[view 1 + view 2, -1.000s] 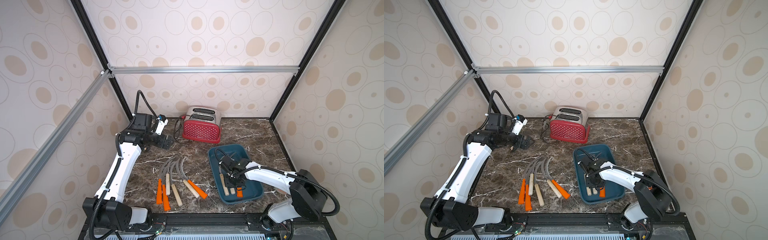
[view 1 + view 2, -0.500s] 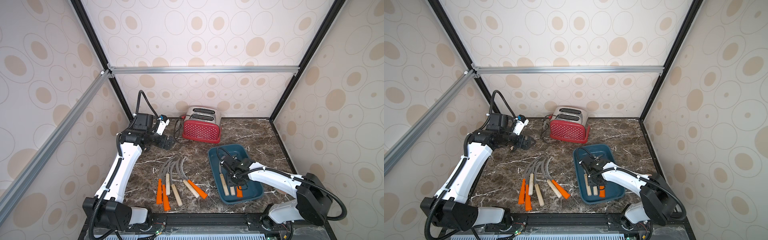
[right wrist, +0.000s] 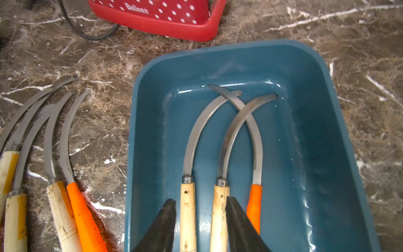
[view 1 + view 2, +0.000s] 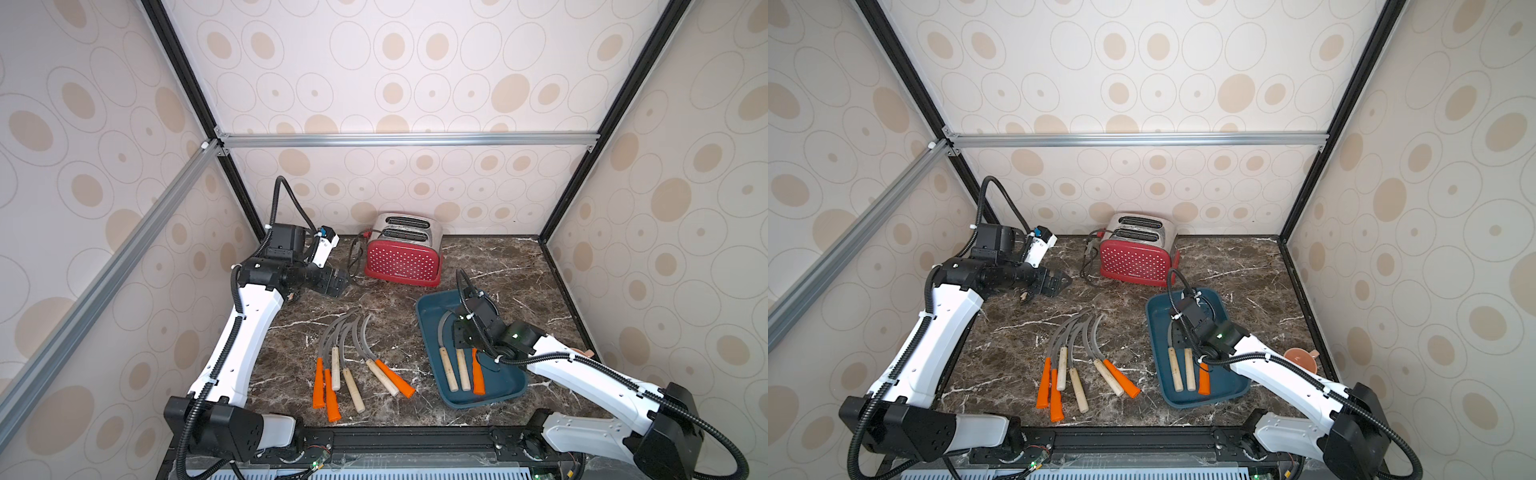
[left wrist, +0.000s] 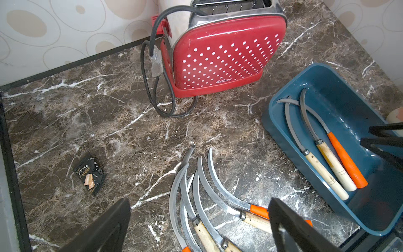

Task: Put small sickles into storage boxes
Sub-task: Place the sickle in the storage box.

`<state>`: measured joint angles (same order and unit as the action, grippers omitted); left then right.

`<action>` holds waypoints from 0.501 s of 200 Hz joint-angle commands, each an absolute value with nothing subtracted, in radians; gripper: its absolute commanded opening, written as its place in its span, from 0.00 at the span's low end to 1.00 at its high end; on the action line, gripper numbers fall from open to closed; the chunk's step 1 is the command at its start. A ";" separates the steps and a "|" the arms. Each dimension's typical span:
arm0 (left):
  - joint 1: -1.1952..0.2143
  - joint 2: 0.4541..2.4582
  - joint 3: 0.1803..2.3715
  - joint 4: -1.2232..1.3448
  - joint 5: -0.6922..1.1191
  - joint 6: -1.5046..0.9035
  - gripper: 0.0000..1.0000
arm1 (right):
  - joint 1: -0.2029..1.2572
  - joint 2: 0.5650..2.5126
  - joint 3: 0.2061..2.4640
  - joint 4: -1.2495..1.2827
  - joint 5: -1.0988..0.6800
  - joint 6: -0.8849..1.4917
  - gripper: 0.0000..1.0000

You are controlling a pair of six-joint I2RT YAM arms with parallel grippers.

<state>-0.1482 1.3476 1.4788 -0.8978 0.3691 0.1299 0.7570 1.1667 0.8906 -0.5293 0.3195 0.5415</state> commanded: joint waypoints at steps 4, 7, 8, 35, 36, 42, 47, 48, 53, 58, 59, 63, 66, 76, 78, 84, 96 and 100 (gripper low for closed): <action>-0.155 1.338 1.530 -0.910 0.365 0.152 0.99 | 0.764 1.150 1.000 -0.486 0.354 0.394 0.53; -0.155 1.338 1.532 -0.910 0.363 0.151 0.99 | 0.764 1.149 1.013 -0.486 0.356 0.370 0.57; -0.155 1.338 1.532 -0.910 0.363 0.151 0.99 | 0.764 1.149 1.018 -0.486 0.359 0.364 0.59; -0.155 1.336 1.532 -0.910 0.353 0.153 0.99 | 0.703 1.152 1.021 -0.455 0.433 0.329 1.00; -0.155 1.335 1.532 -0.910 0.352 0.153 0.99 | 0.699 1.152 1.018 -0.449 0.425 0.327 1.00; -0.155 1.336 1.532 -0.910 0.349 0.155 0.99 | 0.686 1.154 1.007 -0.421 0.403 0.326 1.00; -0.155 1.336 1.534 -0.910 0.348 0.156 0.99 | 0.681 1.158 1.002 -0.401 0.402 0.327 1.00; -0.155 1.336 1.534 -0.910 0.348 0.156 0.99 | 0.681 1.158 1.002 -0.398 0.403 0.327 1.00; -0.155 1.336 1.533 -0.910 0.346 0.158 0.99 | 0.681 1.163 1.001 -0.385 0.407 0.322 1.00; -0.155 1.336 1.533 -0.909 0.343 0.158 0.99 | 0.681 1.168 1.005 -0.380 0.407 0.317 1.00; -0.155 1.336 1.534 -0.908 0.342 0.158 0.99 | 0.681 1.169 1.005 -0.379 0.407 0.317 1.00; -0.155 1.336 1.534 -0.907 0.341 0.158 0.99 | 0.681 1.176 1.012 -0.379 0.409 0.313 1.00; -0.156 1.335 1.534 -0.907 0.339 0.158 0.99 | 0.681 1.180 1.019 -0.381 0.413 0.313 1.00; -0.156 1.332 1.532 -0.905 0.337 0.158 0.99 | 0.684 1.193 1.054 -0.404 0.422 0.316 1.00; -0.155 1.330 1.530 -0.903 0.336 0.158 0.99 | 0.684 1.193 1.060 -0.407 0.425 0.317 1.00; -0.155 1.329 1.527 -0.899 0.332 0.158 0.99 | 0.683 1.194 1.077 -0.413 0.438 0.312 1.00; -0.156 1.325 1.523 -0.893 0.327 0.158 0.99 | 0.683 1.183 1.083 -0.401 0.434 0.303 1.00; -0.155 1.325 1.523 -0.895 0.326 0.158 0.99 | 0.684 1.176 1.065 -0.367 0.418 0.296 1.00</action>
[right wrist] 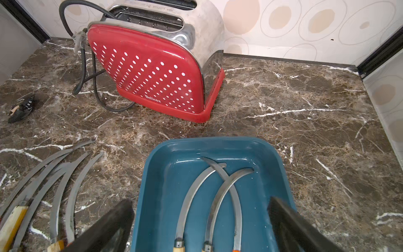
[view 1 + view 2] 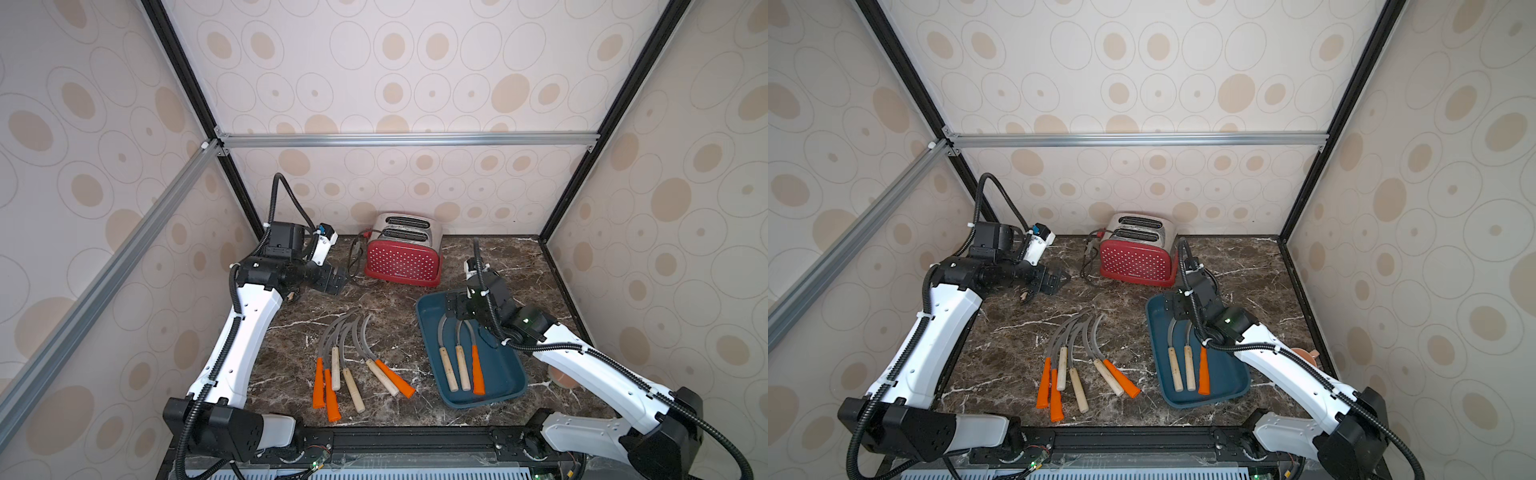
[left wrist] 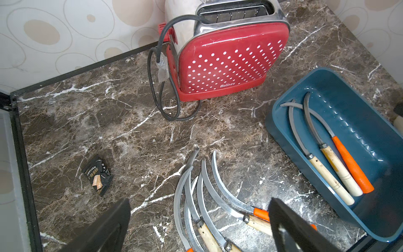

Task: Put small sickles into storage boxes
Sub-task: Place the sickle in the storage box, then pick up the sickle at the center of the board.

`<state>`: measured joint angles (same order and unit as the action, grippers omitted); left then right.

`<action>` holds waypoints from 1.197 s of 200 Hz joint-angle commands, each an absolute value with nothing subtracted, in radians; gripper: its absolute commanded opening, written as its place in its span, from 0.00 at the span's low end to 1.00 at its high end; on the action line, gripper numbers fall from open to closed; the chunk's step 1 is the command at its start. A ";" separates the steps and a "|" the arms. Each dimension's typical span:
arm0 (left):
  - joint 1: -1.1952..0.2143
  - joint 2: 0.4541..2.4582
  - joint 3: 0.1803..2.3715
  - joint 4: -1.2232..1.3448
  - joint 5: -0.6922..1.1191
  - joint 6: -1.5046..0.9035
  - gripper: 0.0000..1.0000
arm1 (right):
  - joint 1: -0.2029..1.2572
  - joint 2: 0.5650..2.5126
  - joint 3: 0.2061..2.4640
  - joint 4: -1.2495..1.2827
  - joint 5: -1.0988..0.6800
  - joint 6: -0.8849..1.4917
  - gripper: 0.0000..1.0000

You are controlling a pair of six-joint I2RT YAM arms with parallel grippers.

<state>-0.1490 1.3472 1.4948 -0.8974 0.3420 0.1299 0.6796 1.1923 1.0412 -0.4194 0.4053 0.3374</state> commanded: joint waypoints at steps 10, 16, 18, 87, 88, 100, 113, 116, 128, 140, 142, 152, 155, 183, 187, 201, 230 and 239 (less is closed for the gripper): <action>-0.155 1.325 1.522 -0.894 0.319 0.159 0.99 | 0.681 1.166 1.006 -0.269 0.357 0.282 1.00; -0.155 1.325 1.520 -0.894 0.312 0.160 0.99 | 0.681 1.174 0.991 -0.248 0.324 0.283 1.00; -0.154 1.324 1.519 -0.894 0.310 0.161 0.99 | 0.682 1.178 0.991 -0.247 0.311 0.286 1.00; -0.155 1.369 1.484 -0.885 0.265 0.111 0.99 | 0.720 1.354 1.075 -0.338 -0.021 0.361 0.81; -0.155 1.370 1.484 -0.885 0.264 0.111 0.99 | 0.720 1.356 1.075 -0.339 -0.026 0.364 0.81; -0.154 1.387 1.495 -0.888 0.233 0.097 0.99 | 0.727 1.380 1.091 -0.370 -0.079 0.392 0.80; -0.153 1.400 1.509 -0.893 0.204 0.080 0.99 | 0.750 1.407 1.123 -0.422 -0.108 0.392 0.79; -0.151 1.400 1.510 -0.891 0.201 0.076 0.99 | 0.759 1.413 1.128 -0.431 -0.103 0.392 0.79; -0.140 1.401 1.509 -0.879 0.206 0.059 0.99 | 0.803 1.428 1.146 -0.459 -0.073 0.384 0.79; -0.123 1.398 1.507 -0.869 0.219 0.036 0.99 | 0.840 1.450 1.167 -0.479 -0.064 0.382 0.79; -0.120 1.398 1.506 -0.868 0.218 0.032 0.99 | 0.846 1.455 1.171 -0.483 -0.063 0.383 0.79; -0.112 1.396 1.507 -0.863 0.206 0.020 0.99 | 0.873 1.478 1.190 -0.505 -0.053 0.385 0.79; -0.112 1.396 1.507 -0.863 0.198 0.018 0.99 | 0.880 1.484 1.195 -0.510 -0.052 0.385 0.79; -0.100 1.393 1.515 -0.864 0.142 -0.019 0.99 | 0.936 1.539 1.221 -0.535 -0.038 0.396 0.72; -0.095 1.393 1.518 -0.864 0.140 -0.030 0.99 | 0.942 1.545 1.222 -0.535 -0.038 0.405 0.69; -0.079 1.395 1.525 -0.871 0.147 -0.060 0.99 | 0.954 1.570 1.221 -0.530 -0.056 0.433 0.57; -0.072 1.402 1.529 -0.869 0.130 -0.074 0.99 | 1.008 1.619 1.226 -0.517 -0.075 0.428 0.56; -0.071 1.405 1.531 -0.877 0.138 -0.069 0.99 | 1.022 1.634 1.229 -0.518 -0.073 0.429 0.56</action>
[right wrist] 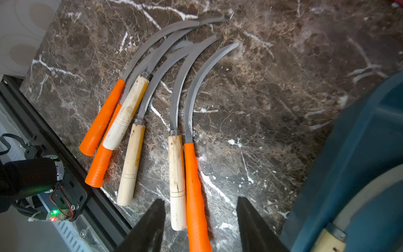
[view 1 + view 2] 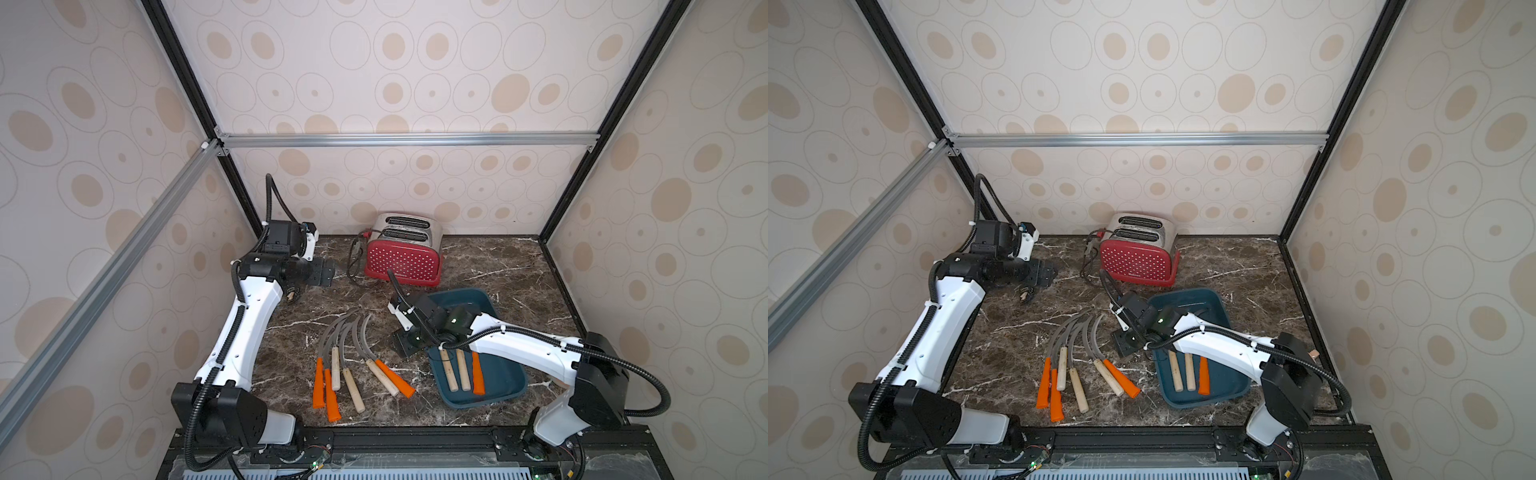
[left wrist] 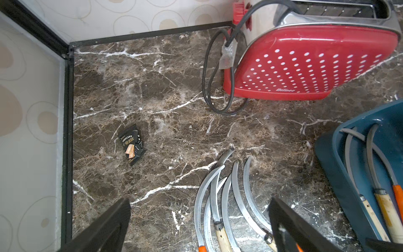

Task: Put small sickles into storage boxes
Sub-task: Pick up the sickle at the center of the board.

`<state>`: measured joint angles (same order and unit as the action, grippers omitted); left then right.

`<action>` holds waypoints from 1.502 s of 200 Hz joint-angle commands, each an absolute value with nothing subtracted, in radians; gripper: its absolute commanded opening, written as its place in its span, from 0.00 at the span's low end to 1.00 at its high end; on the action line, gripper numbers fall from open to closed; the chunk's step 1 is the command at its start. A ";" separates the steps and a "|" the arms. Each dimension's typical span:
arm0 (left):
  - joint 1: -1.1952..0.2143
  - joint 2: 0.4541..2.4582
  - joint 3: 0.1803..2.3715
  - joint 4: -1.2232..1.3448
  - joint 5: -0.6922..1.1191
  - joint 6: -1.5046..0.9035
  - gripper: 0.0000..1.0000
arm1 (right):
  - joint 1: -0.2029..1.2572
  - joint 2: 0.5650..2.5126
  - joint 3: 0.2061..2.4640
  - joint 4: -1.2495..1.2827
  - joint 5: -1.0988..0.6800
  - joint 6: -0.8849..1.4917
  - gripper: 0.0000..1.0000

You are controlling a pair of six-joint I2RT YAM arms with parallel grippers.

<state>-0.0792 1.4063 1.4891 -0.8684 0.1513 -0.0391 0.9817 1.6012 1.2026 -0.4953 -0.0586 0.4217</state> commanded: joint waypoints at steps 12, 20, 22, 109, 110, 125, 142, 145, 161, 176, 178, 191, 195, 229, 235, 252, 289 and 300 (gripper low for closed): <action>-0.072 1.405 1.527 -0.881 0.155 -0.051 0.99 | 1.036 1.651 1.223 -0.512 -0.076 0.435 0.57; -0.072 1.405 1.523 -0.884 0.151 -0.041 0.99 | 1.044 1.661 1.224 -0.515 -0.080 0.430 0.56; -0.072 1.405 1.522 -0.884 0.149 -0.039 0.99 | 1.046 1.662 1.224 -0.516 -0.080 0.428 0.56; -0.069 1.406 1.516 -0.883 0.091 -0.011 0.99 | 1.116 1.764 1.256 -0.558 -0.102 0.434 0.53; -0.069 1.406 1.517 -0.884 0.090 -0.011 0.99 | 1.117 1.765 1.257 -0.559 -0.101 0.433 0.53; -0.061 1.411 1.533 -0.889 0.076 -0.019 0.99 | 1.127 1.783 1.270 -0.574 -0.091 0.441 0.55; -0.038 1.418 1.554 -0.895 0.092 -0.038 0.99 | 1.139 1.798 1.280 -0.587 -0.076 0.446 0.58; -0.034 1.420 1.558 -0.897 0.099 -0.043 0.99 | 1.142 1.800 1.282 -0.591 -0.075 0.446 0.58; -0.012 1.429 1.572 -0.904 0.123 -0.063 0.99 | 1.150 1.819 1.306 -0.626 -0.070 0.436 0.58; -0.005 1.431 1.574 -0.905 0.132 -0.066 0.99 | 1.160 1.832 1.321 -0.654 -0.050 0.434 0.57; -0.005 1.431 1.573 -0.905 0.132 -0.066 0.99 | 1.161 1.833 1.321 -0.656 -0.051 0.434 0.57; -0.002 1.428 1.575 -0.908 0.131 -0.064 0.99 | 1.164 1.840 1.325 -0.663 -0.056 0.431 0.56; -0.003 1.427 1.577 -0.908 0.130 -0.063 0.99 | 1.165 1.842 1.327 -0.663 -0.058 0.430 0.55; 0.025 1.410 1.573 -0.910 0.139 -0.061 0.99 | 1.166 1.878 1.346 -0.680 -0.065 0.424 0.51; 0.031 1.409 1.572 -0.912 0.139 -0.060 0.99 | 1.168 1.884 1.350 -0.682 -0.069 0.423 0.51; 0.046 1.404 1.567 -0.915 0.143 -0.061 0.99 | 1.168 1.899 1.359 -0.683 -0.079 0.416 0.48; 0.057 1.390 1.553 -0.919 0.147 -0.048 0.99 | 1.170 1.939 1.398 -0.720 -0.070 0.407 0.45; 0.058 1.388 1.551 -0.918 0.149 -0.047 0.99 | 1.171 1.946 1.405 -0.726 -0.067 0.403 0.45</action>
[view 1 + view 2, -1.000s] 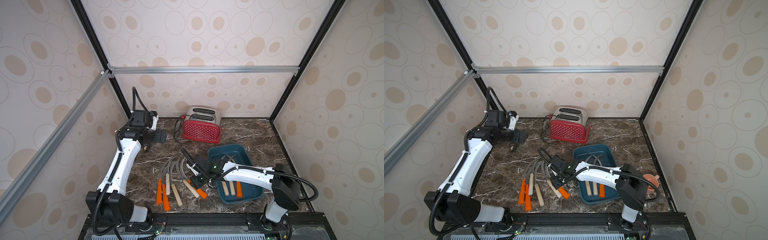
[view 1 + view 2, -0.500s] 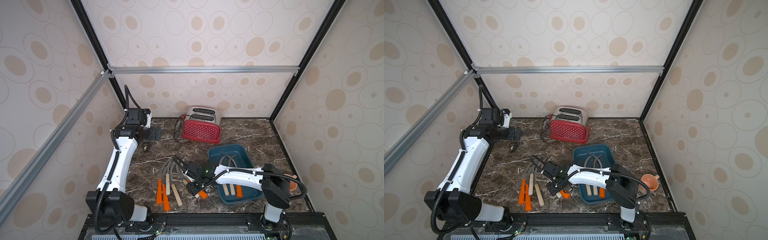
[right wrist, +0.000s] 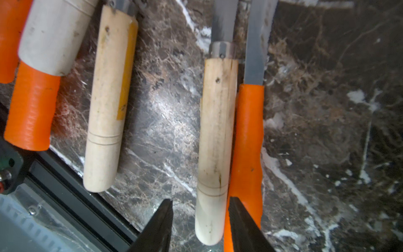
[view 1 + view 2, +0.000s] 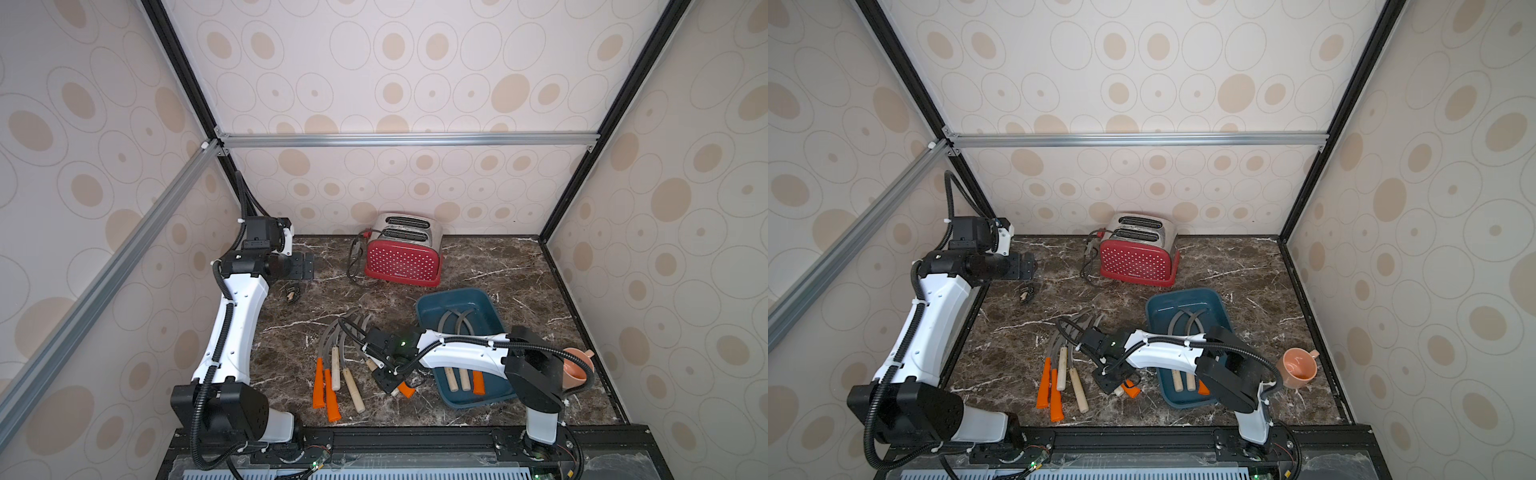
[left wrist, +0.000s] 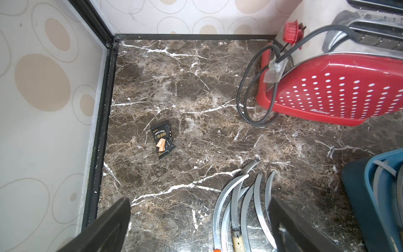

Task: Put small sickles into storage boxes
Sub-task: Pick up the sickle at the center of the board.

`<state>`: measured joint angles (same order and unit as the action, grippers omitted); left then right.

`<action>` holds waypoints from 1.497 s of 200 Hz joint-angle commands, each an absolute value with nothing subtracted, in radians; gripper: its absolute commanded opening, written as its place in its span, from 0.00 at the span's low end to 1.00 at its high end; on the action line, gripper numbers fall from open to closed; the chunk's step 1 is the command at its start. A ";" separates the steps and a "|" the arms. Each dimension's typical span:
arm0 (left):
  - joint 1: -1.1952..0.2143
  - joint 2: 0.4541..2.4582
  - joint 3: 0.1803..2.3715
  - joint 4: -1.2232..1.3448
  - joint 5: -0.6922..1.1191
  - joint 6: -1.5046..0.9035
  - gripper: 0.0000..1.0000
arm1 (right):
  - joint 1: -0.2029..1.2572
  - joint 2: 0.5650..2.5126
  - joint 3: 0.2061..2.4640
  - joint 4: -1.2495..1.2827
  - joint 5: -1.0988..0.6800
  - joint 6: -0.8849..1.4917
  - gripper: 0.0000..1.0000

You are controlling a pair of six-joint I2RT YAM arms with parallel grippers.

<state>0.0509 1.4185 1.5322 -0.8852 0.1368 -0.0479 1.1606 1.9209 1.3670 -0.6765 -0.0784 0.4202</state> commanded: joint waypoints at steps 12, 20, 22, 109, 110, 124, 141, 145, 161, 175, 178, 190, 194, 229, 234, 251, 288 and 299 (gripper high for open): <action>0.060 1.389 1.549 -0.915 0.156 -0.050 0.99 | 1.171 1.953 1.411 -0.727 -0.067 0.402 0.45; 0.060 1.390 1.550 -0.916 0.162 -0.050 0.99 | 1.171 1.958 1.415 -0.730 -0.068 0.402 0.45; 0.060 1.391 1.550 -0.916 0.164 -0.050 0.99 | 1.172 1.959 1.417 -0.732 -0.066 0.402 0.45; 0.064 1.385 1.540 -0.914 0.173 -0.040 0.99 | 1.176 2.015 1.463 -0.780 -0.041 0.400 0.45; 0.064 1.384 1.539 -0.913 0.173 -0.040 0.99 | 1.176 2.015 1.465 -0.780 -0.041 0.400 0.44; 0.064 1.381 1.529 -0.907 0.180 -0.048 0.99 | 1.177 2.025 1.478 -0.787 -0.036 0.397 0.45; 0.064 1.382 1.521 -0.902 0.202 -0.055 0.99 | 1.183 2.041 1.494 -0.801 -0.025 0.397 0.45; 0.064 1.383 1.521 -0.903 0.202 -0.056 0.99 | 1.182 2.045 1.498 -0.803 -0.024 0.397 0.45; 0.064 1.381 1.525 -0.904 0.195 -0.053 0.99 | 1.185 2.054 1.509 -0.814 -0.008 0.395 0.44; 0.064 1.376 1.525 -0.902 0.189 -0.048 0.99 | 1.187 2.059 1.521 -0.826 0.008 0.396 0.44; 0.064 1.375 1.525 -0.901 0.190 -0.046 0.99 | 1.187 2.061 1.524 -0.828 0.011 0.397 0.44; 0.064 1.373 1.525 -0.901 0.191 -0.046 0.99 | 1.189 2.066 1.532 -0.834 0.023 0.398 0.44; 0.064 1.372 1.525 -0.901 0.192 -0.046 0.99 | 1.190 2.067 1.533 -0.836 0.026 0.399 0.43; 0.064 1.368 1.517 -0.900 0.199 -0.046 0.99 | 1.193 2.088 1.554 -0.843 0.041 0.405 0.43; 0.064 1.367 1.516 -0.902 0.199 -0.046 0.99 | 1.195 2.091 1.555 -0.844 0.042 0.405 0.43; 0.064 1.363 1.512 -0.900 0.198 -0.044 0.99 | 1.198 2.095 1.560 -0.843 0.047 0.406 0.43; 0.064 1.357 1.507 -0.901 0.201 -0.040 0.99 | 1.201 2.109 1.573 -0.853 0.059 0.410 0.41; 0.064 1.358 1.508 -0.901 0.200 -0.035 0.99 | 1.202 2.112 1.577 -0.856 0.059 0.410 0.41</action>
